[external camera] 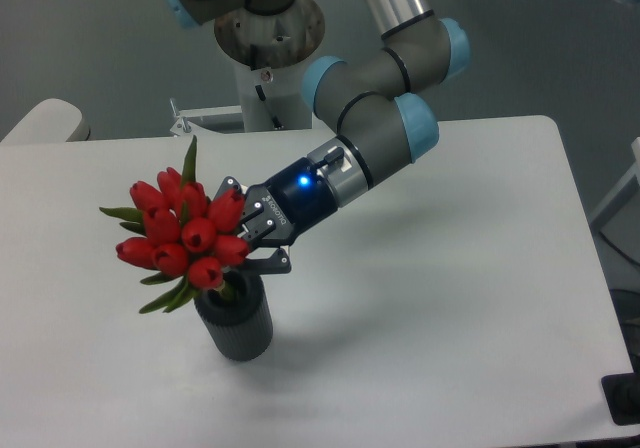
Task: Insert the flowers into the vase
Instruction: 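Lower the tulip stems down into the grey vase, then open the gripper to release the tulips in the vase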
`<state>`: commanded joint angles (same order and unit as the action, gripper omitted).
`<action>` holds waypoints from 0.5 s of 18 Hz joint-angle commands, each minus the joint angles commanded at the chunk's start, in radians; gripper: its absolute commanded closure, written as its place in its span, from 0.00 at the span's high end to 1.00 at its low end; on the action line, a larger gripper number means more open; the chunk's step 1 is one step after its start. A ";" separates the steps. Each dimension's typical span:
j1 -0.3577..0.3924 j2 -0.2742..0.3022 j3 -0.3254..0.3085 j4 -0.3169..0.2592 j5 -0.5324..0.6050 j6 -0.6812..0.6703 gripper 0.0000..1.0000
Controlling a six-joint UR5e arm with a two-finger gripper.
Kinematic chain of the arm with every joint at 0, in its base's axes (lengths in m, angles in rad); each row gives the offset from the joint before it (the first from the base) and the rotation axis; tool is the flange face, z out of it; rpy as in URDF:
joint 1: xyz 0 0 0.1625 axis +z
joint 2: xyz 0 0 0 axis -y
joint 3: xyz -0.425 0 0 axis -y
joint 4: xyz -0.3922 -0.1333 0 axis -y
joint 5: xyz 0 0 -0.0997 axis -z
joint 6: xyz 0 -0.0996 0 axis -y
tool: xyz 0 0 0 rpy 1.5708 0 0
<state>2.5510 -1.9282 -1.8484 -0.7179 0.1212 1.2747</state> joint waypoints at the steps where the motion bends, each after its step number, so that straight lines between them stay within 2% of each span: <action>1: 0.000 -0.008 -0.006 0.000 0.000 0.008 0.27; 9: 0.006 -0.074 -0.026 0.000 -0.002 0.112 0.29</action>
<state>2.5571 -2.0018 -1.8745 -0.7179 0.1197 1.3866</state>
